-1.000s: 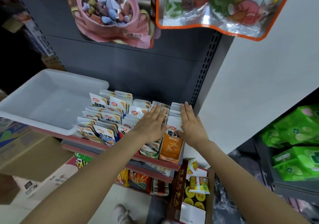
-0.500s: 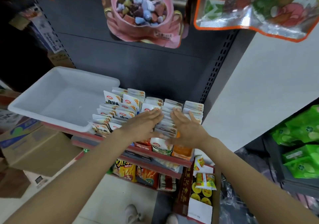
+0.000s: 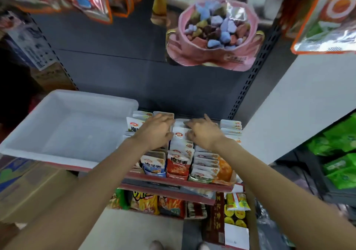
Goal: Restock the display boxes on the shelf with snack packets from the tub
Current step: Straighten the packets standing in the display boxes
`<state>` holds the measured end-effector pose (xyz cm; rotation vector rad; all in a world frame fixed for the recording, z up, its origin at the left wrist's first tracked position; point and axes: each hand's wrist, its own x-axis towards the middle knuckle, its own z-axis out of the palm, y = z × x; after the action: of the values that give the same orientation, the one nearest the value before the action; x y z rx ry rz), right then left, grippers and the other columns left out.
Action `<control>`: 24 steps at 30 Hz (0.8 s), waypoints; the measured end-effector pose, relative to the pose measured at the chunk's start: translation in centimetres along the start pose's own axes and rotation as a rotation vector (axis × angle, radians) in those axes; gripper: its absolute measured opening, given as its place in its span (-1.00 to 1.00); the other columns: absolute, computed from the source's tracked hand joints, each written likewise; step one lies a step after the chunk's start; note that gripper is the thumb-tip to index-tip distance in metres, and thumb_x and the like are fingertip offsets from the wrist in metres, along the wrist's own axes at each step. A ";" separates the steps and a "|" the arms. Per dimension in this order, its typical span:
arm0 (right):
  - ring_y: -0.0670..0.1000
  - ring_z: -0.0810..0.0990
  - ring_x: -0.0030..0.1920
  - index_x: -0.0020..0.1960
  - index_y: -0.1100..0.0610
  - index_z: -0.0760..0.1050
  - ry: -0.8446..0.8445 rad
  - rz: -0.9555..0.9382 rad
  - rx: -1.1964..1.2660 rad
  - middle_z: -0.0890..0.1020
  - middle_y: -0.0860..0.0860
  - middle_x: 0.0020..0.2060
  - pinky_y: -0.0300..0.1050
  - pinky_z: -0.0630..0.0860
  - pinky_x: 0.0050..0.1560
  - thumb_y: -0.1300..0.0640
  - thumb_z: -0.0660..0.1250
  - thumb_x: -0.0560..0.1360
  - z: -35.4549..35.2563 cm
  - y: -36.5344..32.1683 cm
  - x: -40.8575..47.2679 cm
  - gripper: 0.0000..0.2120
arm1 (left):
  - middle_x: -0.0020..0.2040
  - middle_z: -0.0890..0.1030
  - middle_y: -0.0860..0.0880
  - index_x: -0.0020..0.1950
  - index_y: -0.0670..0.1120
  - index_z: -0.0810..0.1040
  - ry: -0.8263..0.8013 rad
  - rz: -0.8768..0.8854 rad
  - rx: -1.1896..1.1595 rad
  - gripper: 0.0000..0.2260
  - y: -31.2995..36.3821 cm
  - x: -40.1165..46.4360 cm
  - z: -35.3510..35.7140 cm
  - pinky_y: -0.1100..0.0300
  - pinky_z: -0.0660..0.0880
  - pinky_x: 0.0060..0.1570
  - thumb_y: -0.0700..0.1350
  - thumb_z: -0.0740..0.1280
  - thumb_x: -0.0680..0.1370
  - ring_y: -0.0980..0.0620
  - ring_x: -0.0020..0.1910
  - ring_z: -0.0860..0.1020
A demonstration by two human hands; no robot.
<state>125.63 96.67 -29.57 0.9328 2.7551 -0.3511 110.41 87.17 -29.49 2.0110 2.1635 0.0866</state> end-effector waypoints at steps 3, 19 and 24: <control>0.14 0.41 0.29 0.33 0.13 0.41 0.012 0.003 0.000 0.51 0.13 0.25 -0.07 -0.01 0.43 0.11 0.08 0.61 0.8 -0.9 0.8 -0.67 | 0.51 0.22 -0.04 0.50 -0.09 0.19 0.001 0.041 -0.017 -0.52 -0.1 0.0 0.6 0.17 0.05 0.43 -0.06 0.18 0.60 0.02 0.48 0.14; 0.13 0.53 0.16 0.19 0.04 0.51 0.012 0.052 0.099 0.58 0.05 0.17 0.05 0.50 0.11 0.21 0.13 0.54 1.0 0.9 2.1 -0.71 | 0.35 0.45 0.00 0.47 -0.02 0.28 -0.024 0.374 0.122 -0.62 -1.0 -3.3 2.4 0.23 -0.05 0.44 -0.02 0.05 0.65 0.06 0.37 0.35; 0.14 0.43 0.24 0.28 0.08 0.46 -0.059 0.017 -0.143 0.55 0.14 0.20 -0.01 0.34 0.29 0.11 0.11 0.58 2.2 0.5 2.8 -0.69 | 0.35 0.45 0.06 0.48 0.03 0.27 -0.018 0.361 0.044 -0.61 -1.8 -3.7 2.5 0.22 0.06 0.42 0.01 0.10 0.64 0.09 0.35 0.31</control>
<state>124.03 98.01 -32.46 0.8954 2.6764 -0.1724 109.37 83.18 -31.92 2.3941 1.7821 0.0696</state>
